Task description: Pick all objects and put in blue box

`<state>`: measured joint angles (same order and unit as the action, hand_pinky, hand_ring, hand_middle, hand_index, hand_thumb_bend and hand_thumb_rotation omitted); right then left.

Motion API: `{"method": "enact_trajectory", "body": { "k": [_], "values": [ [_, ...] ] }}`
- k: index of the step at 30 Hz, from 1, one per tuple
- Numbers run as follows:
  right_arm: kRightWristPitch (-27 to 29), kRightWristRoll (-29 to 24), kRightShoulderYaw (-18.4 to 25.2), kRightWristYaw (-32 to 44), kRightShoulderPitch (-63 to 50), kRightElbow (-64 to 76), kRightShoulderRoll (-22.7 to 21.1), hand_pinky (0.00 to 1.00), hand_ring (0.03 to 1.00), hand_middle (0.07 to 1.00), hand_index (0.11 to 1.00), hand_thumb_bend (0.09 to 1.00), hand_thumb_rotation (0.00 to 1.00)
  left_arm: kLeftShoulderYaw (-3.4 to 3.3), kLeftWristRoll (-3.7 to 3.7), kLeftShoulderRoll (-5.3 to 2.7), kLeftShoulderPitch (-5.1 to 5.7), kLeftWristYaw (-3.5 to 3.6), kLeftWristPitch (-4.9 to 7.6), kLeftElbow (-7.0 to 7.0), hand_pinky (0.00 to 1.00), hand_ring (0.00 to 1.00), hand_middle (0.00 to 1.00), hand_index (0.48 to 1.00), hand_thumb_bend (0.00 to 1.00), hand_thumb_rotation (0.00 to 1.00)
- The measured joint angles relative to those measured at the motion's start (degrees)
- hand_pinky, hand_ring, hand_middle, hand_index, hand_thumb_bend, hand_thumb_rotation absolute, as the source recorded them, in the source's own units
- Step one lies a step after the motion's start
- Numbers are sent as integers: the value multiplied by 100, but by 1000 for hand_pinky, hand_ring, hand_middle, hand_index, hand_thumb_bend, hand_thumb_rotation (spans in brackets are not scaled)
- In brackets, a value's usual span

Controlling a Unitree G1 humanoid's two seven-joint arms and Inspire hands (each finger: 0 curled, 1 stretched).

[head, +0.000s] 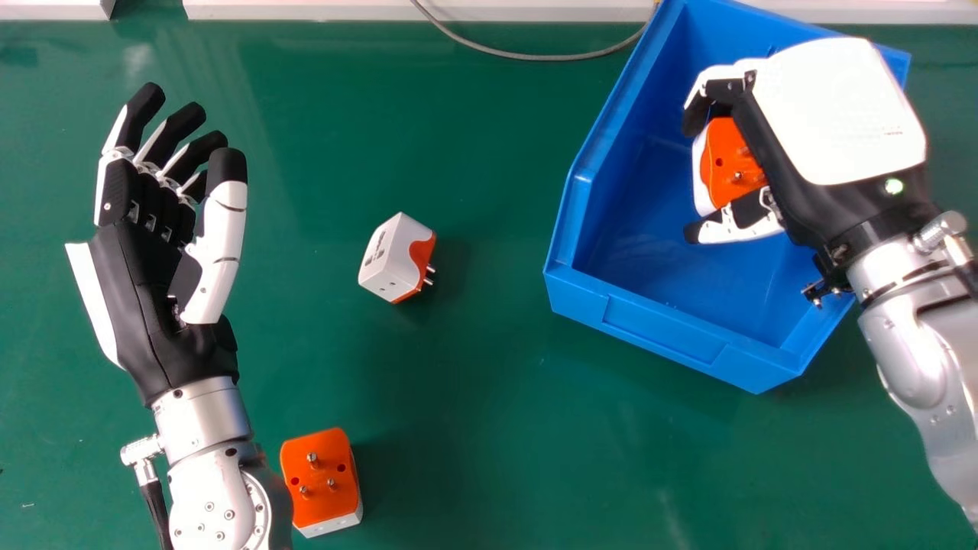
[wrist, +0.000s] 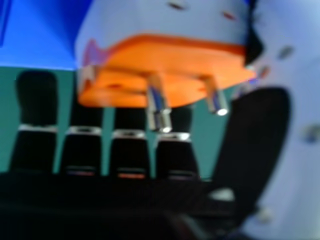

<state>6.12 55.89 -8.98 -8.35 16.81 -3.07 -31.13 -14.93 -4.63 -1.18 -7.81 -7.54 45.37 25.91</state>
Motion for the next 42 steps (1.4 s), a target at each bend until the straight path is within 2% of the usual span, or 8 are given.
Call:
{"method": "enact_trajectory", "body": {
  "k": [1, 4, 8, 18, 30, 36, 42],
  "values": [
    [-44, 27, -6, 2, -19, 44, 0, 563, 665, 719, 629, 773, 11, 0, 3, 0, 0, -5, 0, 0, 654, 708, 760, 804, 643, 402],
    [-134, 69, -13, 41, -30, 146, 0, 654, 751, 790, 673, 841, 20, 0, 2, 0, -3, -15, -2, 0, 653, 708, 760, 804, 649, 408],
    [-365, 98, -20, 261, -75, 367, -1, 751, 843, 863, 719, 871, 41, -1, 0, 1, -7, -11, -2, 0, 651, 708, 761, 803, 653, 407],
    [-564, 134, -25, 357, -163, 560, -1, 847, 920, 920, 760, 886, 62, 3, -1, -1, -32, -3, -2, 0, 650, 706, 758, 798, 656, 407],
    [-579, 67, 18, 346, -416, 1062, 16, 875, 942, 953, 792, 893, 78, -3, -4, 2, -31, 3, 6, 1, 655, 709, 759, 804, 646, 403],
    [-562, 165, 67, -374, -897, 1652, 350, 860, 931, 949, 829, 890, 112, -4, 0, 9, -22, -4, 11, -7, 654, 708, 760, 805, 642, 406],
    [-275, 315, -55, -1737, -1269, 1782, 965, 828, 915, 945, 903, 864, 210, 1, -1, 10, -17, -1, 3, -28, 652, 708, 757, 804, 650, 405]
  ]
}}
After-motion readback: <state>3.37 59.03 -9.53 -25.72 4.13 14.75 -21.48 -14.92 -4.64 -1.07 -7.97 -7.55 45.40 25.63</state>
